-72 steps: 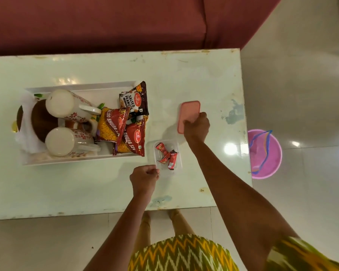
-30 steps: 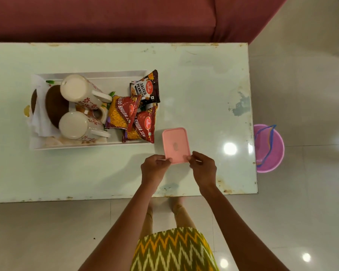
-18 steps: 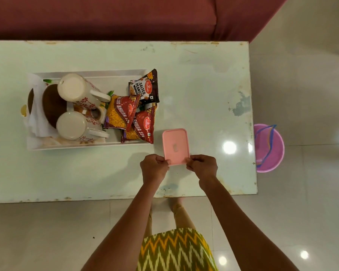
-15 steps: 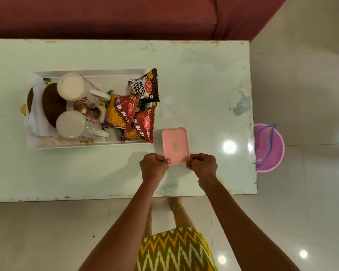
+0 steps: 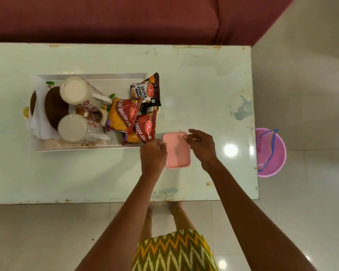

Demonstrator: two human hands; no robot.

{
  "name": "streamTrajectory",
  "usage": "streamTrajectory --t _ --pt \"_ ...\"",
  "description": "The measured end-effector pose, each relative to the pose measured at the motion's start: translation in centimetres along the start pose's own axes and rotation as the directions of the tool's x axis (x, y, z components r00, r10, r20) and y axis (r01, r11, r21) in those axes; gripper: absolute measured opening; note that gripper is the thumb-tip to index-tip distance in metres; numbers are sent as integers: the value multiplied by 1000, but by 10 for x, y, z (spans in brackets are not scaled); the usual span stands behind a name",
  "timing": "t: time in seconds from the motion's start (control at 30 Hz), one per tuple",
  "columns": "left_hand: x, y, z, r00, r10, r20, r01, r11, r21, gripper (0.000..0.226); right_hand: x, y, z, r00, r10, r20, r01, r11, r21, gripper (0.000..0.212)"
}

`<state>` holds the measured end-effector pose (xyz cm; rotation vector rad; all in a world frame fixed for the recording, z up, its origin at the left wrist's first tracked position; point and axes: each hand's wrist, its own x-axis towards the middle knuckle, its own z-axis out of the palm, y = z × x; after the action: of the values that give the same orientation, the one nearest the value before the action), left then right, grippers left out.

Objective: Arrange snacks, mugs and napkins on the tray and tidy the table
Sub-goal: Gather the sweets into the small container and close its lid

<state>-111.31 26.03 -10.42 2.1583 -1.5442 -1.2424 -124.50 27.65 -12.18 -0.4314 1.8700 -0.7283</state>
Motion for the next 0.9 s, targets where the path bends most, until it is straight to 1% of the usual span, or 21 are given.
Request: streamTrajectory --t 0.03,0.1,0.17,0.23,0.3,0.37,0.43,0.5,0.6,0.7,0.73,0.8,0.83,0.9 --pt "5 0 2 999 -5 50 4 1000 30 26 3 -3 2 1000 -11 19 11 1000 -4 36" --pt "13 0 5 995 -20 99 14 998 66 30 9 -4 3 999 -24 31 24 1000 -19 31" --pt "16 0 8 995 -34 93 28 998 59 31 12 -3 1 1000 -19 14 19 1000 -22 26" --pt "16 -1 9 995 -43 91 42 999 14 31 12 1 -3 1000 10 -1 -10 1000 -11 25" --pt "17 -3 12 991 -33 130 35 999 -11 30 10 8 -6 999 34 -13 -34 999 -19 28" --pt "17 -6 13 988 -12 157 9 1000 21 27 8 13 -8 999 47 -23 -48 999 -26 27" --pt "19 -6 15 991 -5 135 -3 998 63 26 8 15 -7 998 53 -31 -53 998 -28 23" --pt "21 -5 17 995 3 99 -15 992 123 24 11 16 -6 998 49 -45 -52 997 -60 16" --pt "23 -1 20 998 0 60 -11 985 171 21 14 16 -2 996 51 -75 -57 995 -80 4" --pt "22 1 21 1000 -12 22 8 985 172 21 15 19 -1 995 48 -92 -54 996 -65 15" --pt "21 1 21 1000 -7 13 5 987 161 21 14 18 -2 995 44 -95 -50 997 -62 15" --pt "18 -3 19 1000 22 20 -24 990 137 23 11 17 -4 995 43 -90 -47 998 -36 6" --pt "15 -6 18 999 44 32 -47 991 127 25 9 18 -5 996 35 -84 -37 999 -24 7" --pt "7 -13 17 996 66 52 -72 992 108 31 2 23 -7 997 26 -67 -27 999 -21 24"
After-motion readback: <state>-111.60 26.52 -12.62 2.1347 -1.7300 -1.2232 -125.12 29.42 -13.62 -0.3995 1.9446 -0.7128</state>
